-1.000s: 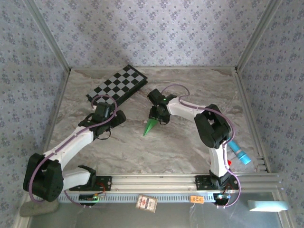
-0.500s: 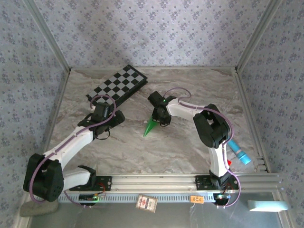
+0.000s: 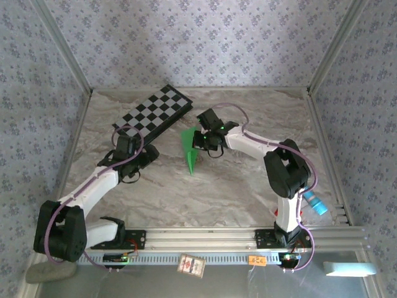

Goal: Fold a paper plane with a square sheet of paper (pick it up from the middle)
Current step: Turn over the paper plane at the center of the table, then move the paper plane to the top-center of the table.

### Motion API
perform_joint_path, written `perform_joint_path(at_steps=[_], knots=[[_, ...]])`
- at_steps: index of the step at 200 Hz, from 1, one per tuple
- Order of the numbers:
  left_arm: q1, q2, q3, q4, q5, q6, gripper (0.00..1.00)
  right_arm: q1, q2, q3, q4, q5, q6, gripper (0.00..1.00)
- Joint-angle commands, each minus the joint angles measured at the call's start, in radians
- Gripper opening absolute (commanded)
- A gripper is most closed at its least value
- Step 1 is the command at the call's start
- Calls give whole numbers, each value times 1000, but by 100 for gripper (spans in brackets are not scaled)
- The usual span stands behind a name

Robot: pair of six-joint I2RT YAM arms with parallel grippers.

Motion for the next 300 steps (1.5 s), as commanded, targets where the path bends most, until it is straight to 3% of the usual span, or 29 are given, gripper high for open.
perform_joint_path(at_steps=[1, 18, 58, 147, 208, 250, 300], knots=[[13, 4, -7, 53, 63, -34, 100, -30, 8, -68, 196, -261, -73, 0], [13, 12, -14, 84, 94, -45, 100, -49, 40, -104, 282, -359, -61, 0], [9, 82, -20, 193, 226, -71, 94, -82, 99, -175, 404, -450, 2, 0], [-131, 315, 84, 310, 316, -84, 73, -122, 108, -287, 415, -422, -8, 4], [-171, 390, 156, 318, 348, -54, 72, -126, 110, -287, 416, -423, -11, 6], [-199, 463, 247, 222, 319, -11, 45, -127, 114, -284, 415, -425, -10, 6], [-200, 537, 312, 181, 312, 7, 26, -128, 114, -279, 414, -430, -8, 6]])
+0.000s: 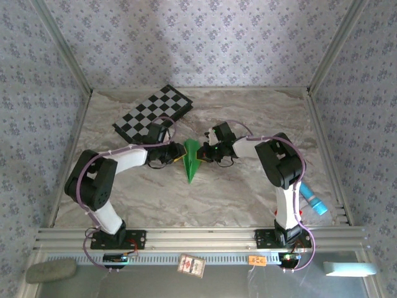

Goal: Fold a paper plane with a square sheet of paper (pick it up from the middle)
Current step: Move the paper plane to the top-center of the table.

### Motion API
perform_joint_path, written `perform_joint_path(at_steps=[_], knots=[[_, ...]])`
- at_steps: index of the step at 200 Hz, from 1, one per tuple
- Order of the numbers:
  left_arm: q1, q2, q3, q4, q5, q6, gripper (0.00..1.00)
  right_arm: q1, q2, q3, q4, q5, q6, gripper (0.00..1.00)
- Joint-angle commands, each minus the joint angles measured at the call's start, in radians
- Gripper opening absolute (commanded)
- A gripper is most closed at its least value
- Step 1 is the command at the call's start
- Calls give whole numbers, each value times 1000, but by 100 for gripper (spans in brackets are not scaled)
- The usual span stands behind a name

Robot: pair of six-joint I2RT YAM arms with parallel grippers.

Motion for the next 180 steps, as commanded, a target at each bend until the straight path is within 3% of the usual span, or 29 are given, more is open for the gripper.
perform_joint_path(at_steps=[1, 23, 60, 87, 122, 180], knots=[[-4, 32, 49, -56, -10, 27, 25, -7, 1, 3, -1, -21, 1, 6], [-5, 57, 66, -66, -12, 24, 16, -7, -3, 5, -5, -22, 3, 7], [-4, 69, 72, -67, -16, 12, 3, -14, -17, 10, -13, -27, 1, 19], [-5, 70, 72, -69, -19, 14, 0, -18, -21, 14, -48, -10, -2, 17], [-5, 45, 50, -71, -58, -3, 0, -27, -49, -10, -41, 26, 7, 4], [-3, -23, -26, -35, -134, -51, 1, -35, -93, -36, -31, 64, 21, 4]])
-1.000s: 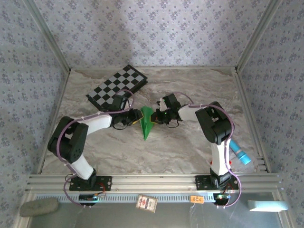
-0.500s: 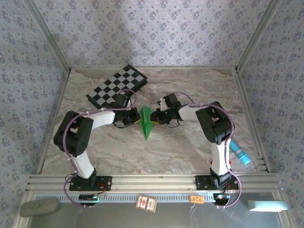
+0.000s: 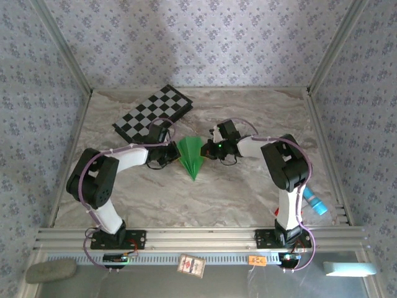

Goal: Fold a paper plane with a square sheet of paper (pick it up from the middle)
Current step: Move the paper plane to the top-center of the table.

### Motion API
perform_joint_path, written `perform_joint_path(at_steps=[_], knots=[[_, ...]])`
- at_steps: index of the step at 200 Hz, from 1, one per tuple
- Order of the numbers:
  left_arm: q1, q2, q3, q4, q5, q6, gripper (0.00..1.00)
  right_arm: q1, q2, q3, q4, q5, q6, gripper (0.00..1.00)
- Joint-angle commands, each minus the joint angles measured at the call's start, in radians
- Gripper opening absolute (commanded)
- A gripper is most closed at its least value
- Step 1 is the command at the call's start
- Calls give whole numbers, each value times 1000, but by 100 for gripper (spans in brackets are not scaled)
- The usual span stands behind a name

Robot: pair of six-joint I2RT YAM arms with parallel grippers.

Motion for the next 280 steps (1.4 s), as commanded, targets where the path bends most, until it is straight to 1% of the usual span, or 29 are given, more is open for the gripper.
perform_joint_path(at_steps=[1, 26, 57, 83, 107, 134, 187, 198, 215, 245, 259, 280], knots=[[-3, -29, -22, 13, -36, -26, 1, -4, -26, -12, -7, 25, 13, 4], [-2, -29, -43, 33, -38, -48, 1, -2, -18, -28, 9, 28, 32, 5], [-3, -25, -49, 29, -43, -56, 5, -1, -4, -40, 16, 31, 49, 5], [-5, -22, -35, -5, -46, -39, 12, 1, 7, -37, 9, 26, 57, 5], [-6, -10, 1, -65, -39, 15, 17, 3, 9, -31, 8, 22, 56, 5], [-9, 5, 25, -114, -45, 46, 18, 2, 17, -23, 1, 19, 57, 5], [-15, 25, 82, -195, -95, 80, 17, 4, 17, -24, -3, 19, 60, 5], [-19, 16, 101, -224, -109, 90, 18, 4, 16, -22, -4, 17, 58, 5], [-29, -19, 120, -254, -122, 97, 22, 4, 14, -17, -6, 13, 58, 5], [-53, -111, 126, -262, -120, 77, 34, 5, 13, -11, -9, 5, 59, 5], [-72, -142, 120, -254, -116, 60, 35, 6, 13, -11, -11, 4, 61, 5], [-98, -161, 106, -233, -89, 27, 35, 7, 12, -9, -10, 0, 61, 5]])
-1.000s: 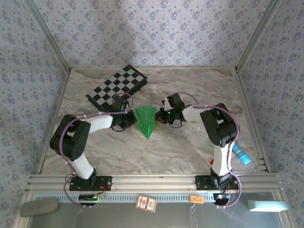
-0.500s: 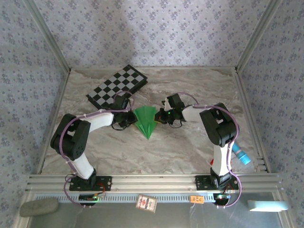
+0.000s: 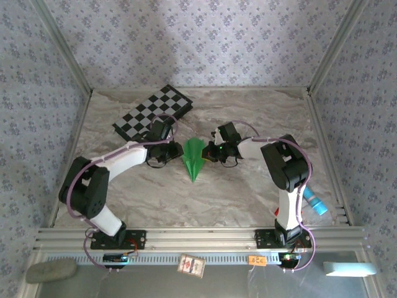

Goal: Fold a paper plane with a square sheet of paper (pick it up from the middle)
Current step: Move the paper plane to the top-center of the table.

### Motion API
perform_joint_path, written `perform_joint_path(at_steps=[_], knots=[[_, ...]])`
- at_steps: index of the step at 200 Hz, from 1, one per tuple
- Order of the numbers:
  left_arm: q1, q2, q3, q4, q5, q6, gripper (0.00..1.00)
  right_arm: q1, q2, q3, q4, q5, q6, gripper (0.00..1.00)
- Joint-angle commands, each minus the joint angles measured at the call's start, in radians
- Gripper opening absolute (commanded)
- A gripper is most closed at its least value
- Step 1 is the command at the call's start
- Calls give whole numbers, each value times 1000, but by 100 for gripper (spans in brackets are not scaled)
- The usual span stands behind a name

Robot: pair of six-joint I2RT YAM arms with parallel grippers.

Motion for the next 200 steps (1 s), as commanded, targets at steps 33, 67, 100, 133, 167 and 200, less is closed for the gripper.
perform_joint_path(at_steps=[33, 67, 100, 133, 167, 200], knots=[[-67, -12, -1, 27, 33, -63, 34, 6, 12, 26, -20, -18, 14, 6], [-70, 45, 6, 67, 75, -60, 35, 6, 11, 24, -18, -21, 13, 6], [-73, 102, 25, 60, 107, -51, 35, 0, 11, 16, -3, -32, 23, 6], [-73, 118, 26, 61, 109, -50, 37, -3, 10, 16, 3, -37, 27, 6], [-79, 119, 23, 122, 167, -61, 33, -5, 12, 19, 5, -42, 29, 5], [-112, 155, 58, 66, 138, -36, 33, -6, 12, 22, 14, -49, 37, 5]])
